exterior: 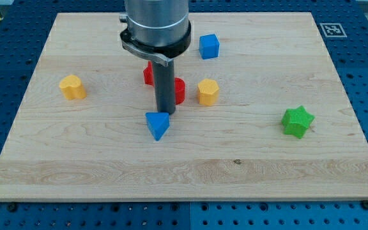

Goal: Push the red circle into the red circle

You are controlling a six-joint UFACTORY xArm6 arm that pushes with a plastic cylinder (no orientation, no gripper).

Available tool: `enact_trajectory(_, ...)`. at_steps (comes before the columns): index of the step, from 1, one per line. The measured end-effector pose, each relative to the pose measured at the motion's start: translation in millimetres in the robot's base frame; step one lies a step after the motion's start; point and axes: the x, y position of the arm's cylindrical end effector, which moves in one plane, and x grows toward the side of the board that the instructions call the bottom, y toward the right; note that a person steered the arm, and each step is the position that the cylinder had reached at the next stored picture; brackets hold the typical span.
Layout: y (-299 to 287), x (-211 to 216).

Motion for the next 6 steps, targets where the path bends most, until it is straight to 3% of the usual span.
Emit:
enact_trajectory(1,20.0,9.9)
enact_trajectory(2,31.8,-11.3)
enact_trajectory(4,6.0,-35.1)
enact_trajectory(6,26.1,37.3)
